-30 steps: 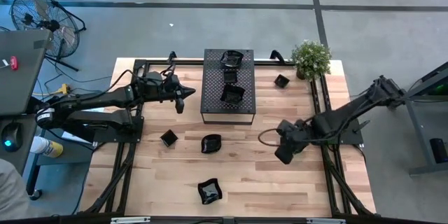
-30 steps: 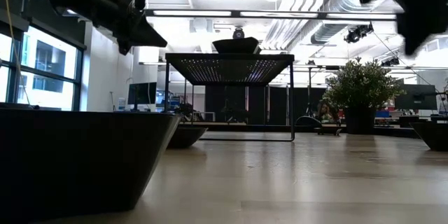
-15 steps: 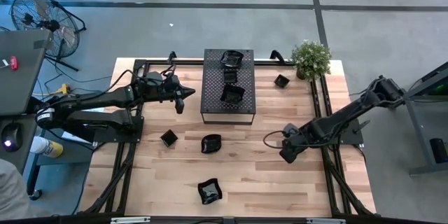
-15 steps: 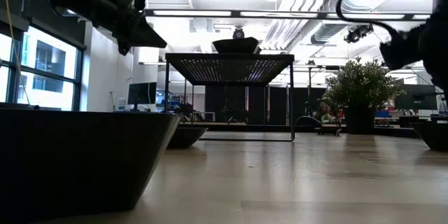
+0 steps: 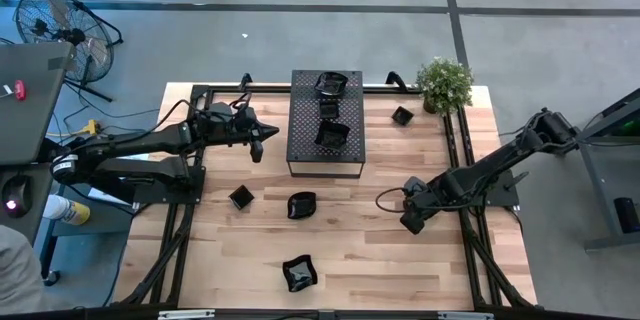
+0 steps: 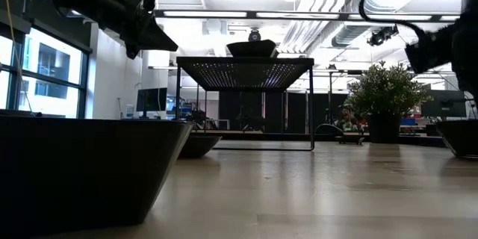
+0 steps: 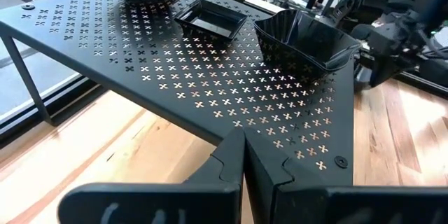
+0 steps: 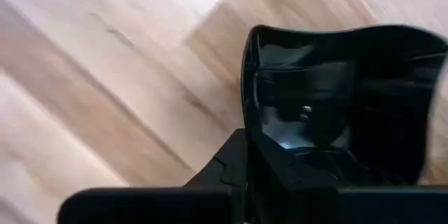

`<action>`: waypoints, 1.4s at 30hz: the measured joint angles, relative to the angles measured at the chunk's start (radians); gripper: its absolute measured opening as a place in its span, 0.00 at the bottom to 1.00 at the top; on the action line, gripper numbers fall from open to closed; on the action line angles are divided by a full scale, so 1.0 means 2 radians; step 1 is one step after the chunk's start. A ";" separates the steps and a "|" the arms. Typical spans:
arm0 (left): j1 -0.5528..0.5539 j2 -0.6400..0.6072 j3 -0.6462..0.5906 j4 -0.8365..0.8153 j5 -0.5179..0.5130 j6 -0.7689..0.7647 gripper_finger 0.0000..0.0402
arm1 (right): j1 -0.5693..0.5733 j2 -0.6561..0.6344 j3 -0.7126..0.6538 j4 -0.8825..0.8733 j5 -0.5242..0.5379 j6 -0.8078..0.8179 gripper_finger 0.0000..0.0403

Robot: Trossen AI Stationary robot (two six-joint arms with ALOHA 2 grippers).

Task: Pick & Place Mini shaped plates
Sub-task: Stack the distorted square plate on top of the stacked distorted square plates on the shelf

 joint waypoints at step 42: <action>0.000 0.000 0.000 0.002 0.000 0.007 0.00 | -0.229 0.288 0.684 -0.190 0.085 -0.644 0.01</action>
